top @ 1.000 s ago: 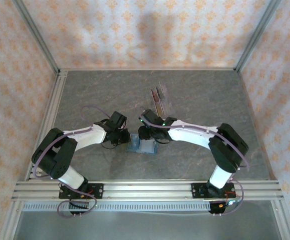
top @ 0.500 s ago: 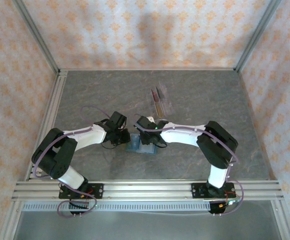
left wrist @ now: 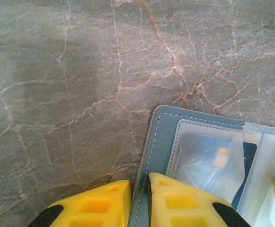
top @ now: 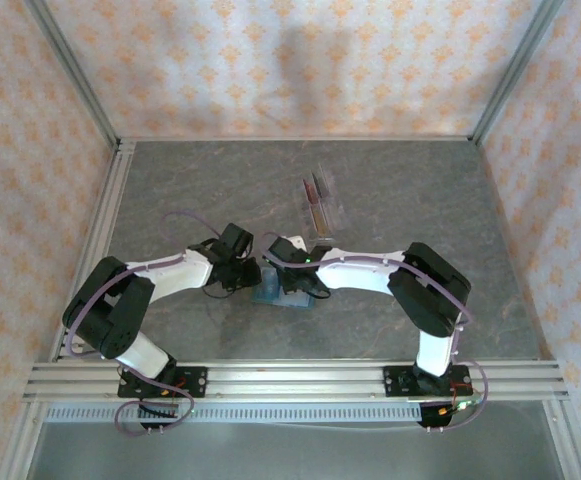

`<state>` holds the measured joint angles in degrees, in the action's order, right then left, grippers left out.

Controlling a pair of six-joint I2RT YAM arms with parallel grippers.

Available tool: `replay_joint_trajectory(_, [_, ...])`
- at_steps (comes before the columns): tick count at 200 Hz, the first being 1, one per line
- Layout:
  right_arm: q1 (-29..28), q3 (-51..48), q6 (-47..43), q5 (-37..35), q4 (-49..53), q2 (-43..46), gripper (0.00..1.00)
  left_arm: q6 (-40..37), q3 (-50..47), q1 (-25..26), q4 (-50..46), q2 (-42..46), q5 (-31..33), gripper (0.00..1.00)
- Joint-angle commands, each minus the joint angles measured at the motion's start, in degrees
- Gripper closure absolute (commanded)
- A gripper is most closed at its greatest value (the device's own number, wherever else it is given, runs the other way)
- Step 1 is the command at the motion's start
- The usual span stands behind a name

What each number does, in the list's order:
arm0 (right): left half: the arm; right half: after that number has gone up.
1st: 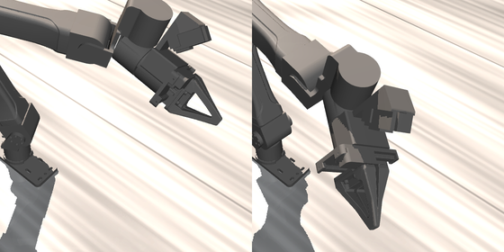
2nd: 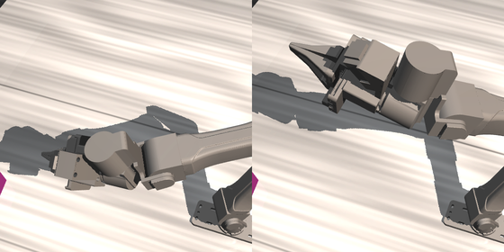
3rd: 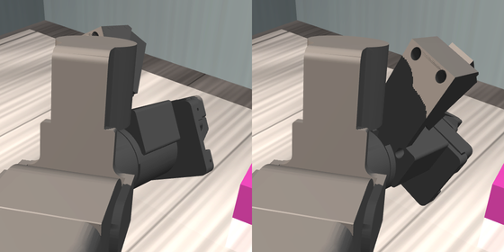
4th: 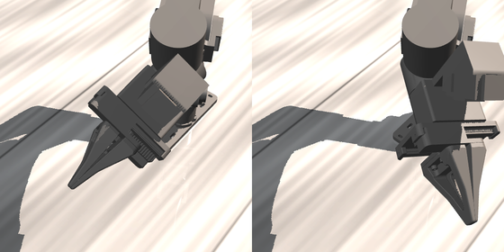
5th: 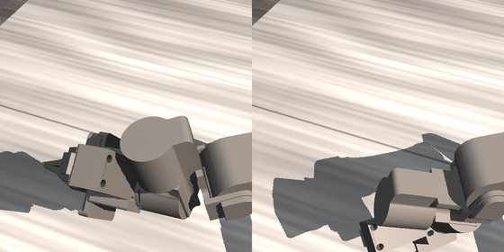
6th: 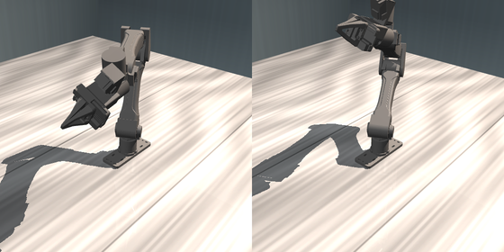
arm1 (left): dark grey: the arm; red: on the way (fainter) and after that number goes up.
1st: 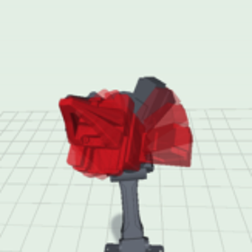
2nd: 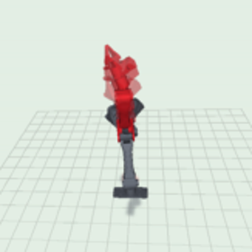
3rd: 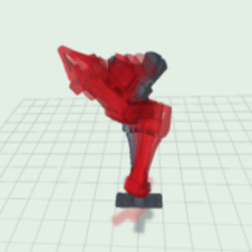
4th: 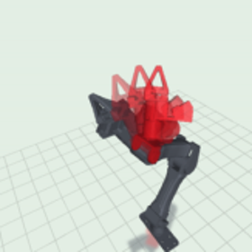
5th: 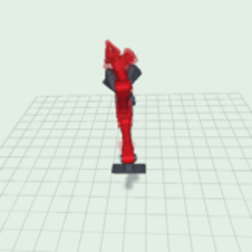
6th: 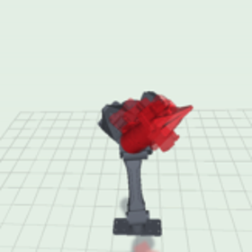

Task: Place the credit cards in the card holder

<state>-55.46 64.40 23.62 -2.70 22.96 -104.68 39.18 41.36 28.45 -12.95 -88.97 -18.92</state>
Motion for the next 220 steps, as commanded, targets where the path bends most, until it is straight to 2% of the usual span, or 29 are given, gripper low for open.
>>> replay_joint_trajectory(1, [-0.17, 3.22, -1.17, -1.35, 2.89, -0.15, 0.96, 1.39, -2.49, 0.70, -1.14, -0.59, -1.47, 0.82])
replay_joint_trajectory(9, [-0.17, 4.24, -1.54, -1.08, 3.26, -0.14, 1.00, 1.84, -2.79, 0.82, -0.95, -0.51, -1.39, 0.82])
replay_joint_trajectory(76, [0.70, 8.58, -1.63, 6.81, 0.73, -1.11, 1.00, 5.61, -5.36, 2.71, -0.10, 3.08, 0.65, 0.82])
replay_joint_trajectory(105, [1.40, 8.40, 0.20, 12.92, -2.56, -1.71, 0.81, 6.93, -5.88, 3.10, 1.23, 2.94, 1.07, 0.82])
replay_joint_trajectory(129, [2.32, 7.03, 2.37, 17.37, -6.23, -1.77, 0.73, 7.73, -5.81, 3.56, 2.23, 2.16, 1.01, 0.82])
replay_joint_trajectory(183, [4.84, 1.42, 8.57, 27.75, -18.17, -0.44, 0.62, 8.70, -5.87, 3.81, 1.97, 2.78, 1.70, 0.82])
replay_joint_trajectory(220, [5.30, 0.52, 10.83, 30.74, -23.49, -0.84, 0.59, 9.51, -6.63, 3.75, -0.05, 5.97, 4.40, 0.82])
